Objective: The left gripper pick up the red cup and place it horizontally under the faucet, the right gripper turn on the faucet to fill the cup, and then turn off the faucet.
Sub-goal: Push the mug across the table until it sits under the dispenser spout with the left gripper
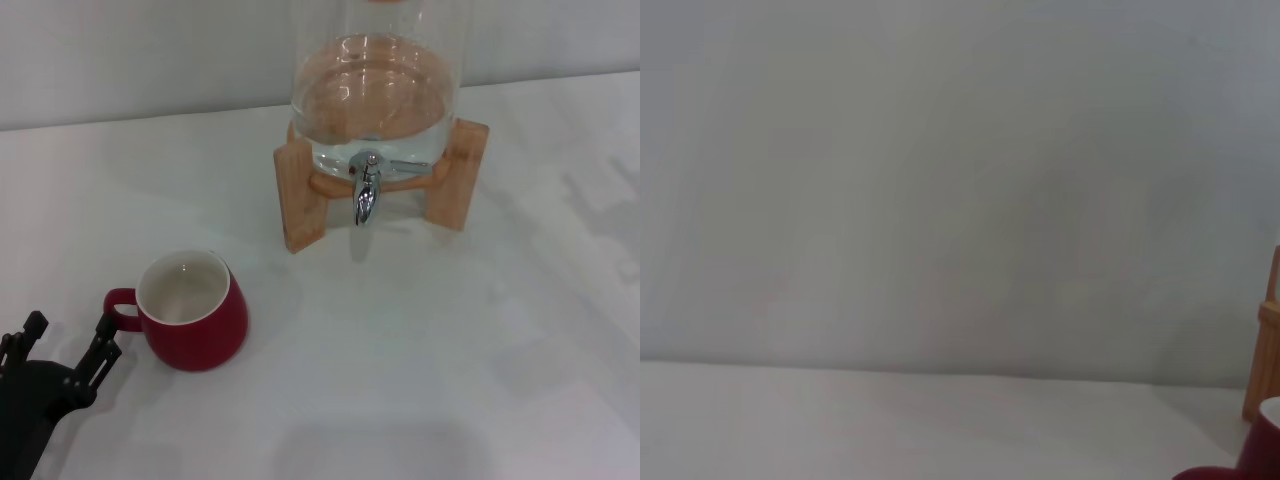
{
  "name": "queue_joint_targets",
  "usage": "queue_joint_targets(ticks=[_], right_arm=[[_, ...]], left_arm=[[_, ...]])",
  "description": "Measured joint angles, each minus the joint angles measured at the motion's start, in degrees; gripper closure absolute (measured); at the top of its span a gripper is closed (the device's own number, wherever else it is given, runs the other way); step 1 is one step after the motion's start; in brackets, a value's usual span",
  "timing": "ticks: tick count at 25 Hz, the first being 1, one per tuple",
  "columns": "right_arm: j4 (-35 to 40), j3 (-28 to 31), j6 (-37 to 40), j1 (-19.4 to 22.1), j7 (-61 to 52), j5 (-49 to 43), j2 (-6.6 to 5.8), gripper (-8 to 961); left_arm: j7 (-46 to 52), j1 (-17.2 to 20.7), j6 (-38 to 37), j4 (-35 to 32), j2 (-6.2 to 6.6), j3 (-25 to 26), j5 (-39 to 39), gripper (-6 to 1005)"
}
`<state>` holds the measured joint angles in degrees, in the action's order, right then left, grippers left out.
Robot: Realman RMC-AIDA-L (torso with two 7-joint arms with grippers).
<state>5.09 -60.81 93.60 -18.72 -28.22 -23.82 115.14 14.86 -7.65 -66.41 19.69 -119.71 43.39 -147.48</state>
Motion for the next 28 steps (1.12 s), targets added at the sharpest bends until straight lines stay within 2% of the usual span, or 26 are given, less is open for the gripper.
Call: queue_joint_targets(ticks=[28], right_arm=[[-0.17, 0.0, 0.58, 0.0, 0.0, 0.0, 0.0, 184]], left_arm=[[0.0, -1.3, 0.58, -0.89, 0.0, -0.5, 0.06, 138]])
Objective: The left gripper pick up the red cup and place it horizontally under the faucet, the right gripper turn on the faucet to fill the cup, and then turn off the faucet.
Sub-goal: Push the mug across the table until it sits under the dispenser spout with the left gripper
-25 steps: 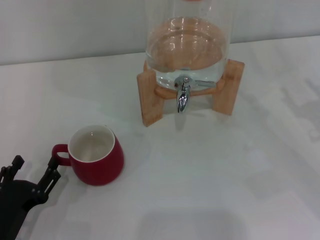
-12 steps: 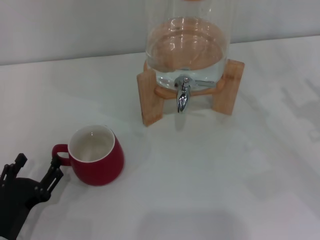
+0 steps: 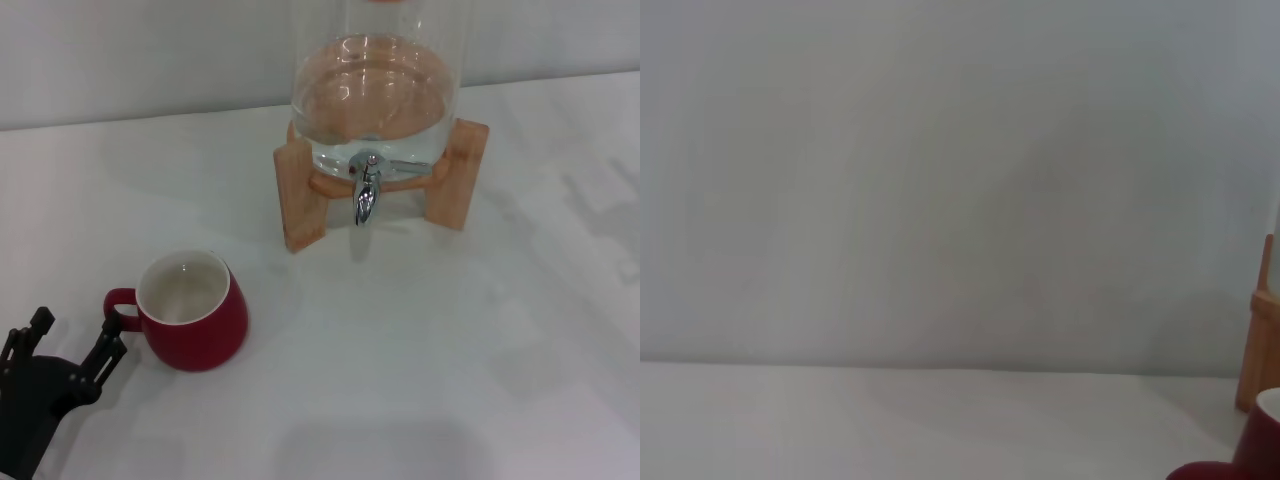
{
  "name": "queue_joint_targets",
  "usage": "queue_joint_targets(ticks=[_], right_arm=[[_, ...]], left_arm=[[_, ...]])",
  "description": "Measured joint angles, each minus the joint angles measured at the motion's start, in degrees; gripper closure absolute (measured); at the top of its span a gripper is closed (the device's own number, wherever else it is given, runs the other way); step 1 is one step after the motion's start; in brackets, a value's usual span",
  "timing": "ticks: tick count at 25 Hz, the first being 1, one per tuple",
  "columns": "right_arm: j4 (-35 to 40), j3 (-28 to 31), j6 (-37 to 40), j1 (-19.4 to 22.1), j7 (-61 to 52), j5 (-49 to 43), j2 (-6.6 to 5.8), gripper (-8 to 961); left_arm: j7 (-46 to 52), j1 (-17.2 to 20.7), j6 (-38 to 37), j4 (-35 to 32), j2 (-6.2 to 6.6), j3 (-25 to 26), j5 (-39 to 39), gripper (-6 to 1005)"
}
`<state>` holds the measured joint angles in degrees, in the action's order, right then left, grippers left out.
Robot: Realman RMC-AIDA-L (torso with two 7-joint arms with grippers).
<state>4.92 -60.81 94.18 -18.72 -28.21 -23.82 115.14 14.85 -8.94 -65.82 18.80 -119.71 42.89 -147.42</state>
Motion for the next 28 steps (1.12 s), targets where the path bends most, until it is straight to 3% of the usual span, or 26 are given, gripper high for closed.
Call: queue_joint_targets(ticks=[28], right_arm=[[-0.13, 0.0, 0.12, 0.0, 0.0, 0.0, 0.0, 184]], left_arm=[[0.0, -1.36, 0.0, -0.53, 0.27, 0.0, -0.07, 137]])
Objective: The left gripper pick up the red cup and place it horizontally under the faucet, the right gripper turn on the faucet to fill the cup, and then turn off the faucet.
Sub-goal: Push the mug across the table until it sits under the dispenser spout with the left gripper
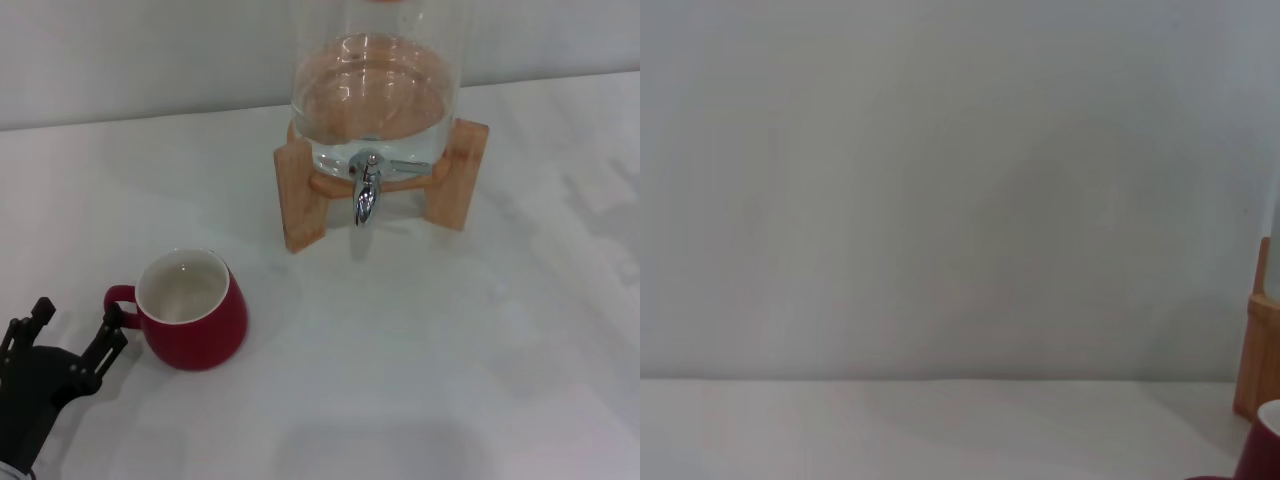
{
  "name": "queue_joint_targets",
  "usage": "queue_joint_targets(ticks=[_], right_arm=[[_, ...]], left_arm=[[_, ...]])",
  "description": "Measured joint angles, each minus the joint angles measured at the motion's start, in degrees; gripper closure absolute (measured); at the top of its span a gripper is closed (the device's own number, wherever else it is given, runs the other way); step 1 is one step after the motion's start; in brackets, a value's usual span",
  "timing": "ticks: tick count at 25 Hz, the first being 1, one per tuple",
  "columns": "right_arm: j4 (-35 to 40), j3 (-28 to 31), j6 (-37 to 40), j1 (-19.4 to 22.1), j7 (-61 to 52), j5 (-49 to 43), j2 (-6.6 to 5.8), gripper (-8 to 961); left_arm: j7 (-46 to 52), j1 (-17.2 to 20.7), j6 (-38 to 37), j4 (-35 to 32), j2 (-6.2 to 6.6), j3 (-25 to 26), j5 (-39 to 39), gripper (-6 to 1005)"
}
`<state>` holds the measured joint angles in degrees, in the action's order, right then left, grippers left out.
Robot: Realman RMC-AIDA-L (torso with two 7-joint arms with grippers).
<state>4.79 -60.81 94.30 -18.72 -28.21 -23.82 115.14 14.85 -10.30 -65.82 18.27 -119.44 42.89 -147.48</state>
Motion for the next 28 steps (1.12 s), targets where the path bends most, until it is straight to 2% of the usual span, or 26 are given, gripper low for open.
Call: queue_joint_targets(ticks=[28], right_arm=[[-0.14, 0.0, 0.88, 0.0, 0.0, 0.01, 0.0, 184]], left_arm=[[0.47, -0.87, 1.38, -0.79, -0.04, 0.0, 0.22, 138]])
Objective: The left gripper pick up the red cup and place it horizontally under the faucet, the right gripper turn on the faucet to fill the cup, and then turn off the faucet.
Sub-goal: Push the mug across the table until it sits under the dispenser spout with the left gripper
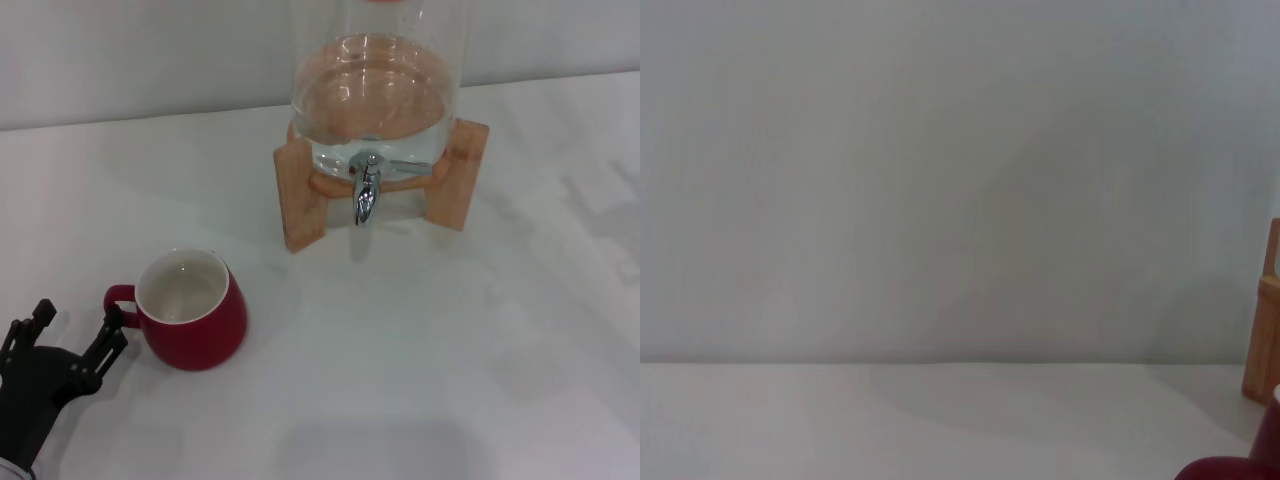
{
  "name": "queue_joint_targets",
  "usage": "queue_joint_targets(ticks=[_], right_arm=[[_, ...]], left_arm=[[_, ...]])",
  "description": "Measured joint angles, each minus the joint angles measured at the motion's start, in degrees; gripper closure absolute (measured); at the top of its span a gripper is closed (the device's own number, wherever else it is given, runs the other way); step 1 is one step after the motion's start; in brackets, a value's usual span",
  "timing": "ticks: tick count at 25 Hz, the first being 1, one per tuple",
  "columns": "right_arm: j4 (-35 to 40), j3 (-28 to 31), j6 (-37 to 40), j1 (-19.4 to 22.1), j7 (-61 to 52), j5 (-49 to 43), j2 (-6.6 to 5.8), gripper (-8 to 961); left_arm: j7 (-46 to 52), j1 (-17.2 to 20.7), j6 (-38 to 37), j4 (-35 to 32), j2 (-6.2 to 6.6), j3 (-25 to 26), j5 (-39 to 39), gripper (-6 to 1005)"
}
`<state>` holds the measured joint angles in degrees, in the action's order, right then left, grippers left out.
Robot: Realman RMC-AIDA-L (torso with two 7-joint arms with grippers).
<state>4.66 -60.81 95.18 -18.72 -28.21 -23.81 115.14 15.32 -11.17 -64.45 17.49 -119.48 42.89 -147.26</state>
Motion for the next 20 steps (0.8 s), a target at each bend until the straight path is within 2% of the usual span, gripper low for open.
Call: queue_joint_targets(ticks=[20], right_arm=[[0.0, 0.0, 0.08, 0.0, 0.0, 0.0, 0.09, 184]], left_arm=[[1.63, -1.31, 0.15, -1.58, 0.03, -0.01, -0.09, 137]])
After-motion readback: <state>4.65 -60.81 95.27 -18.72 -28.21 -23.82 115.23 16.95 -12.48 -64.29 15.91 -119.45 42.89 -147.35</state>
